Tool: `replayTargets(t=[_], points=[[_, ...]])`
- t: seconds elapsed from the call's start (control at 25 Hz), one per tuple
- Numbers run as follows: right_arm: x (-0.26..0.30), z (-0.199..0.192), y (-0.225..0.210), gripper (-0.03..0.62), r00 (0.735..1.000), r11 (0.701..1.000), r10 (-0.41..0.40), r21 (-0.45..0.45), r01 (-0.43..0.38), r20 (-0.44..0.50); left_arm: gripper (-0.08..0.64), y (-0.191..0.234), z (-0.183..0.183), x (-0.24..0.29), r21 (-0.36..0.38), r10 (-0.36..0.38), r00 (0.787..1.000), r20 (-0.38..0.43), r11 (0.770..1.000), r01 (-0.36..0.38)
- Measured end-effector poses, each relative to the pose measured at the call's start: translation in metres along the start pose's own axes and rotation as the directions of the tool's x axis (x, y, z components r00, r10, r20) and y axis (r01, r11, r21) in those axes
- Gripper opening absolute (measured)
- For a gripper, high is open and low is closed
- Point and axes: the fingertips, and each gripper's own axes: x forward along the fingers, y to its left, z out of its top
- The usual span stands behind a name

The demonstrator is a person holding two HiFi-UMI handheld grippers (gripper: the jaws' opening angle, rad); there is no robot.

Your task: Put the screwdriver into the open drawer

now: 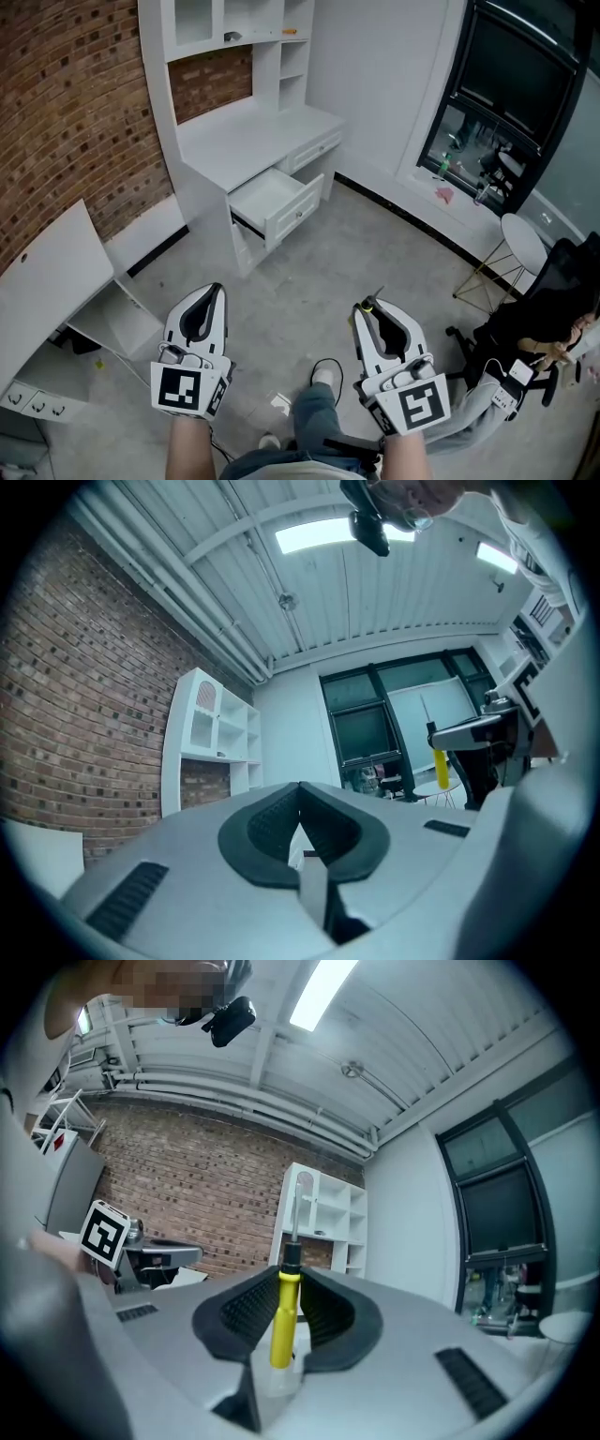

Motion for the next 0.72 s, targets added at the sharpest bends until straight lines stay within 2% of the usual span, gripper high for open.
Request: replayTargets(t=[0.32, 0.52, 0.72], points=[[0.087, -0.028, -0.102, 0.075, 0.998, 0.999, 0.054, 0.005, -0.054, -0.016, 0.014, -0.002, -0.018, 0.124, 0.012, 0.053, 0.998, -0.016, 0.999, -0.052], [0.150, -0.018, -0.165, 0.075, 0.994, 0.994, 0.107, 0.007, -0.108, 0.030, 0.014, -0.004, -0.027, 0.201, 0.004, 0.110, 0.993, -0.038, 0.994, -0.110], [0.197, -0.030, -0.214, 0.075, 0.987, 0.988, 0.155, 0.006, -0.155, 0.031, 0.014, -0.008, -0.036, 0.261, 0.017, 0.139, 0.989, -0.042, 0.990, -0.138]])
